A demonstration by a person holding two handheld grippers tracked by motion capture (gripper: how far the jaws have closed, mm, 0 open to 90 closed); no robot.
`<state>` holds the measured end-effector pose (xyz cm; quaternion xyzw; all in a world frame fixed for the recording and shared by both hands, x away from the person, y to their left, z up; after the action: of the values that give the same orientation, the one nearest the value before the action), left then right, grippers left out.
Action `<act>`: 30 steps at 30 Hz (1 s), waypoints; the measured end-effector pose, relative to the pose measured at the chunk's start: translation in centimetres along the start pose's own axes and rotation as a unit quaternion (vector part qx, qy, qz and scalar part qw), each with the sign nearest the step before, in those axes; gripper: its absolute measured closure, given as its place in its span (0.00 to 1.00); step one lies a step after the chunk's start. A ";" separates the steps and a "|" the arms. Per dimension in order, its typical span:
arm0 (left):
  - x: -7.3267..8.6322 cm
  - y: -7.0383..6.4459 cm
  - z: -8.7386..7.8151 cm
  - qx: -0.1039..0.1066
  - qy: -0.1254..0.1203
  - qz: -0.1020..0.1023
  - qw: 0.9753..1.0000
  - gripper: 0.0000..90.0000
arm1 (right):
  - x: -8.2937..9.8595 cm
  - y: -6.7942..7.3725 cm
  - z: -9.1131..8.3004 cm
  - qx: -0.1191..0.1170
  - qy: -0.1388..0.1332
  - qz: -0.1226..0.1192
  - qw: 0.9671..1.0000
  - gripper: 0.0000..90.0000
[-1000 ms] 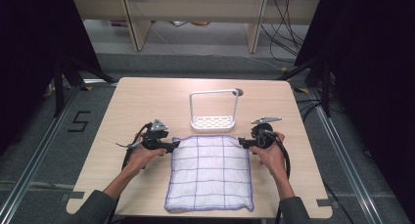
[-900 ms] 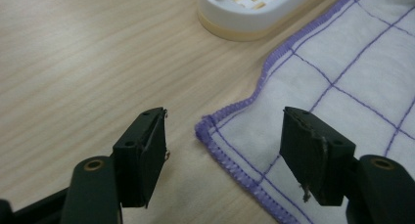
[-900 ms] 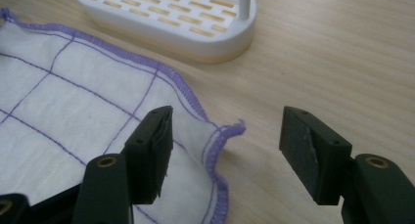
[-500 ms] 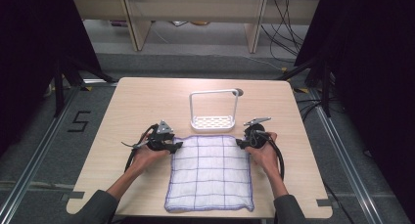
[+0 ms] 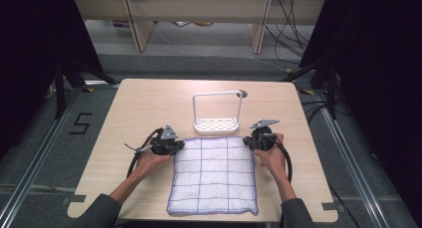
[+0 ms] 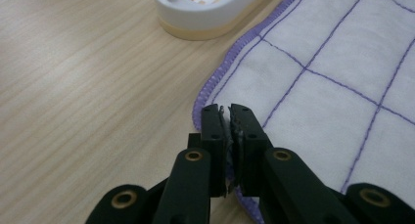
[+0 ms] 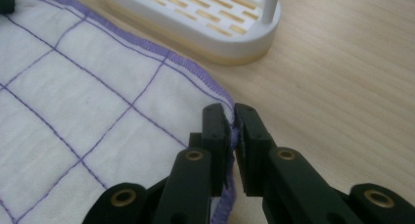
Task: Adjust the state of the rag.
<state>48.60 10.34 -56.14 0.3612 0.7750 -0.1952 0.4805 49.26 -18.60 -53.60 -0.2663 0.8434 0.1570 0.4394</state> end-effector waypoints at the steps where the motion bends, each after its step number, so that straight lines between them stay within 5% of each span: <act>1: 0.0 0.0 -0.1 -0.001 -0.001 -0.001 1.000 0.94 | -0.1 0.1 -0.2 -0.003 0.001 0.007 1.000 0.93; 5: -0.6 0.1 -0.7 -0.004 -0.010 -0.004 1.000 0.94 | -0.7 0.2 -0.2 -0.004 -0.024 0.009 1.000 0.93; 6: -0.7 0.1 -0.7 -0.003 -0.018 -0.007 1.000 0.94 | -0.8 0.2 -0.6 -0.008 -0.008 0.008 1.000 0.93; 7: -0.9 0.1 -0.8 -0.002 -0.018 -0.006 1.000 0.94 | -1.0 0.2 -0.2 -0.011 -0.030 0.000 0.999 0.94; 10: -1.1 0.1 -1.0 -0.002 -0.020 -0.007 1.000 0.95 | -1.1 0.2 -0.6 -0.010 -0.016 -0.004 1.000 0.94; 18: -2.2 0.5 -1.6 -0.002 -0.046 -0.011 0.999 0.95 | -2.0 0.2 -1.8 -0.011 -0.046 -0.005 0.999 0.94; 30: -2.8 0.5 -2.3 0.000 -0.068 -0.019 0.998 0.94 | -2.5 0.5 -2.5 -0.017 -0.055 -0.010 0.998 0.94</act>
<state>48.44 11.11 -52.56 0.3322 0.7473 -0.2281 0.5283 48.49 -18.68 -50.11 -0.2737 0.8122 0.1816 0.4822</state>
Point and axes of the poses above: each handheld gripper's, and its own axes: z roughly forward along the jaws, x roughly out of its underside, y roughly to its left, the point moved 7 cm from there along z, roughly forward along the jaws, and after that the axes turned 13 degrees about -y, right-handed, at the moved point
